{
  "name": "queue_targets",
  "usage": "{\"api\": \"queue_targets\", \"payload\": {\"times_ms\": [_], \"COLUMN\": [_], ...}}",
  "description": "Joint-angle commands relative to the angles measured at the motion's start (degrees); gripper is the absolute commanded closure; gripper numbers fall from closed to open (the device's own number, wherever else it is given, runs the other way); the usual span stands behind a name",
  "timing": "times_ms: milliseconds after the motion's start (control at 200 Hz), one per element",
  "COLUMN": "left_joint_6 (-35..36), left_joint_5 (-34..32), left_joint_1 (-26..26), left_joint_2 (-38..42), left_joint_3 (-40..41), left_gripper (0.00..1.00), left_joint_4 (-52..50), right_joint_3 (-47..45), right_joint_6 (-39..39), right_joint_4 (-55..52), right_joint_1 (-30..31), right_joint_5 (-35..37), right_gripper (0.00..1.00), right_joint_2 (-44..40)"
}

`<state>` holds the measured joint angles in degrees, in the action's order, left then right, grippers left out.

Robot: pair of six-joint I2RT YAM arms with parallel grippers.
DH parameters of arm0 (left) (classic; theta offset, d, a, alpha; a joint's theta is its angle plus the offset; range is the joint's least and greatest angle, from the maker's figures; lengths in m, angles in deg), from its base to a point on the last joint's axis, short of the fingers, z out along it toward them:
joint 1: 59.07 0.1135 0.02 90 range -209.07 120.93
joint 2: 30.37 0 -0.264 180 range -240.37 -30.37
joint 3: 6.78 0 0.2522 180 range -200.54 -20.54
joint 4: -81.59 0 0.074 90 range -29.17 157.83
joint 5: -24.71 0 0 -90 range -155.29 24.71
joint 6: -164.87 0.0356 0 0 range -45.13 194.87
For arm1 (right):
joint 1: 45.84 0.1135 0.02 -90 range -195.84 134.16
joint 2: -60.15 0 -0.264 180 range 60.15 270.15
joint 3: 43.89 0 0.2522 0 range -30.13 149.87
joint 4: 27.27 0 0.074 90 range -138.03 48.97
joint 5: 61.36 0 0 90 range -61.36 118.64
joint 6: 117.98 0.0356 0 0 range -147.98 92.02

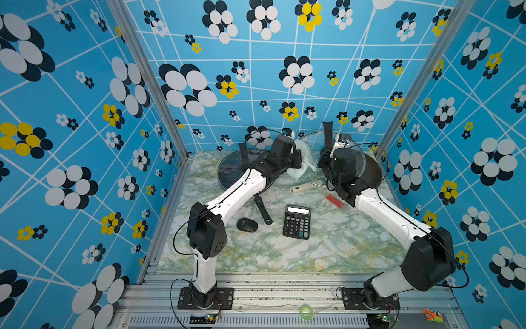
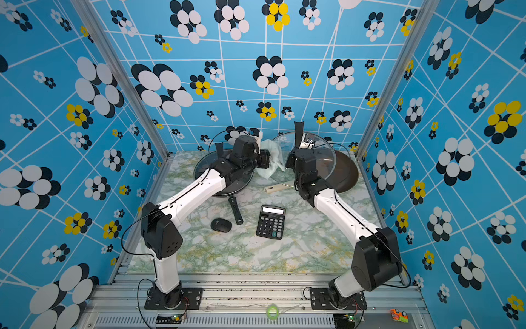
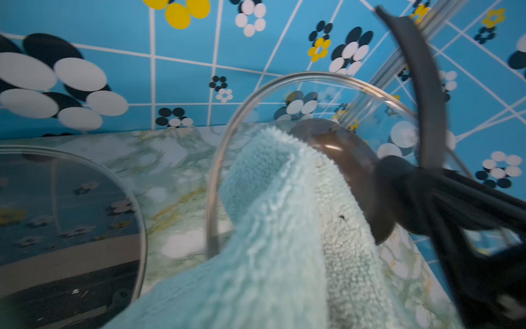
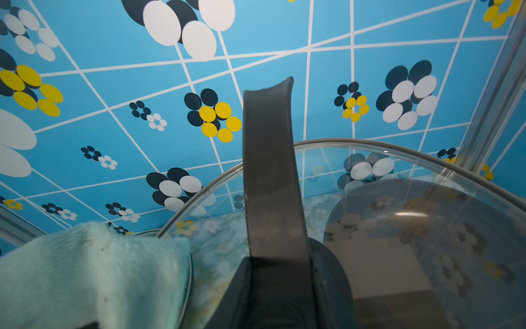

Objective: Wipe the pot lid with a cloth
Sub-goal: Wipe the pot lid.

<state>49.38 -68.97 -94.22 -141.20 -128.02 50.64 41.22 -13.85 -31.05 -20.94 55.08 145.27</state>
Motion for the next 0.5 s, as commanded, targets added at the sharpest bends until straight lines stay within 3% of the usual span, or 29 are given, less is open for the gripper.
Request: {"api": "queue_targets", "payload": {"times_ms": [0,150,295,405,495], "left_joint_6": [-0.5,2.6,2.6,2.6,3.3], "left_joint_5": [-5.3,-4.3,-3.5,-3.8,-3.2], "left_joint_1": [3.3,3.3,2.5,1.7,1.1], "left_joint_2": [1.1,6.1,9.3,11.6,13.2], "left_joint_3": [-0.9,3.7,7.1,9.3,10.1], "left_gripper": [1.0,1.0,1.0,1.0,1.0], "left_joint_4": [-3.6,3.1,4.3,5.0,4.8], "right_joint_3": [0.2,-1.6,-1.7,0.3,1.6], "right_joint_6": [-4.4,-3.8,-9.5,-5.0,-6.2], "right_joint_4": [12.9,14.8,25.2,26.7,29.5], "right_joint_1": [-1.9,-6.2,-8.6,-12.2,-13.4], "right_joint_5": [2.7,4.1,5.9,5.9,6.0], "right_gripper": [1.0,1.0,1.0,1.0,1.0], "right_joint_2": [-5.4,-1.8,5.8,11.5,16.0]}}
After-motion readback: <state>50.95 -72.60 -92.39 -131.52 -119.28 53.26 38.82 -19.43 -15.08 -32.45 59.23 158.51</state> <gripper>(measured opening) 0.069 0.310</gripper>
